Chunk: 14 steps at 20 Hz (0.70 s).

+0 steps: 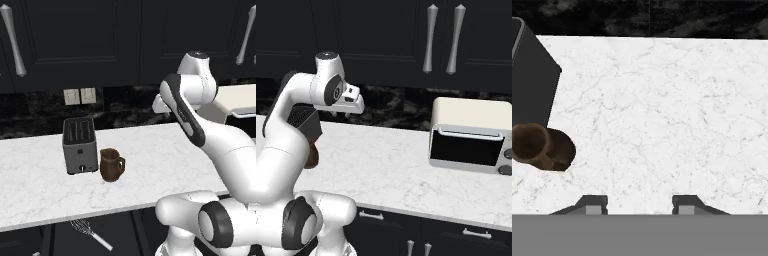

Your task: Pick the whisk from the drawer and place it on the counter.

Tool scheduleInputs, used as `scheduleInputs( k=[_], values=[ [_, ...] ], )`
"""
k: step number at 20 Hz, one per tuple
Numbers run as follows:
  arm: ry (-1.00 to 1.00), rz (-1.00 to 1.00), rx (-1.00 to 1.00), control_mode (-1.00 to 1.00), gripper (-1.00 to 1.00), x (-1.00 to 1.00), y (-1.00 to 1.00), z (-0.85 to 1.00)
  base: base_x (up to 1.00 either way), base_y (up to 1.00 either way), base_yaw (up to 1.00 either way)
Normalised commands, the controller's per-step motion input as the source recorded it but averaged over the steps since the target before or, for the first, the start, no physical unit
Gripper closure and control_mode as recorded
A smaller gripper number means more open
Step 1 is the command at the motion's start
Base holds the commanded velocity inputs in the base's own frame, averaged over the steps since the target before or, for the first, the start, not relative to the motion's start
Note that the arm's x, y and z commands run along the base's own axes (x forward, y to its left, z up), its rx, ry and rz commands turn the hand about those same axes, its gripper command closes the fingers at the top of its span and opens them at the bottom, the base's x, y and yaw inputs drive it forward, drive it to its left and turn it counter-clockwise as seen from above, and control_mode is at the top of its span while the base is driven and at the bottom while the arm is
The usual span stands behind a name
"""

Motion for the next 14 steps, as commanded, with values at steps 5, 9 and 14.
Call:
scheduleInputs(
  k=[5, 9, 14],
  values=[
    [0.0, 0.0, 0.0, -1.0, -1.0, -0.42, 0.11, 0.0, 0.0, 0.0, 0.0],
    [0.0, 0.0, 0.0, -1.0, -1.0, -0.58, 0.18, 0.0, 0.0, 0.0, 0.0],
    [0.0, 0.0, 0.0, -1.0, -1.0, -0.51, 0.7, -0.15, 0.0, 0.0, 0.0]
  ],
)
